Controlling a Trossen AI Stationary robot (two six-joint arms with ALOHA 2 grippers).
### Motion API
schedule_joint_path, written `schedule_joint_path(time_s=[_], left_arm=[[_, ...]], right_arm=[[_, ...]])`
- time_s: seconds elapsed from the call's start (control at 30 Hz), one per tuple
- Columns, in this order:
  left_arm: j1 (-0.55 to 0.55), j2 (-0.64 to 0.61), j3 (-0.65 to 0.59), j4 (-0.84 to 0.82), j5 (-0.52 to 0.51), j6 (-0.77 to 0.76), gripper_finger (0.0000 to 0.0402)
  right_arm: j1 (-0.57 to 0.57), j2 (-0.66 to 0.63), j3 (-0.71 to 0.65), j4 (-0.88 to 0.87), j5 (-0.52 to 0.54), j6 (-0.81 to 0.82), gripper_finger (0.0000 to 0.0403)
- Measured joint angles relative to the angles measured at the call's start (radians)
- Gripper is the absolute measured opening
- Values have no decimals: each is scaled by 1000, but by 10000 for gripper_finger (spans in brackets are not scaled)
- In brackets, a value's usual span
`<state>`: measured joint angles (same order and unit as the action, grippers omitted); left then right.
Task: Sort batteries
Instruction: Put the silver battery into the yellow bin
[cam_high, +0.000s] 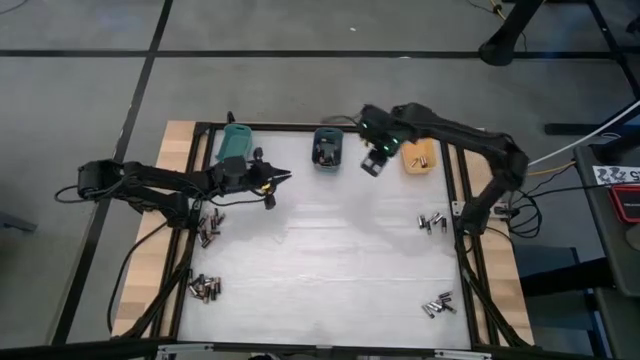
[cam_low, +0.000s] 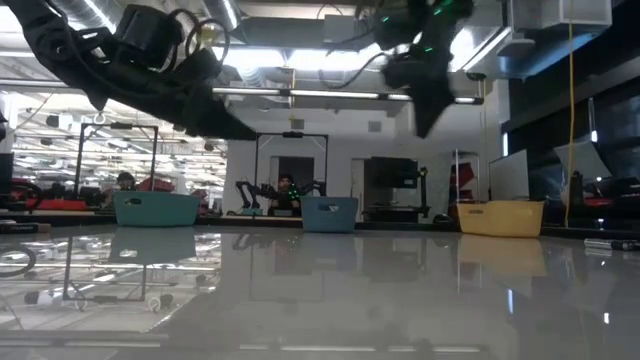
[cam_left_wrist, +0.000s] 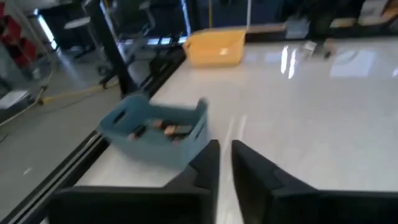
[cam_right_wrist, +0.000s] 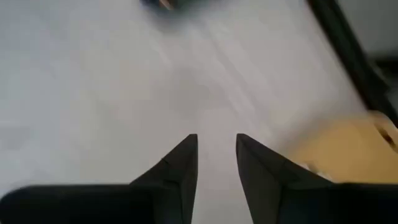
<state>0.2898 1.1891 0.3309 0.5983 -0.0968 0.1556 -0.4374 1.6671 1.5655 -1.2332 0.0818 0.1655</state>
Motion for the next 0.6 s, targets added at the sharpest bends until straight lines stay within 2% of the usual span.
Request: schedule_joint_path(time_s=[0.1,0.2,0.3,0.43,0.6], left_arm=[[-25,53,0,90,0,-24,94],[-49,120,0,178,0,-26,146],[-63,178,14,233,-1,-41,184],[-75,213,56,242,-3,-61,209],[-94,223,82,244,-3,-58,213]], right_arm=[[55,-99,-116,5,79,135,111],[92,-180,-251,2,64,298,111],[126,-237,-398,-2,-3,440,111],[178,-275,-567,1,-137,588,131],[249,-273,-702,9,-206,696,186]])
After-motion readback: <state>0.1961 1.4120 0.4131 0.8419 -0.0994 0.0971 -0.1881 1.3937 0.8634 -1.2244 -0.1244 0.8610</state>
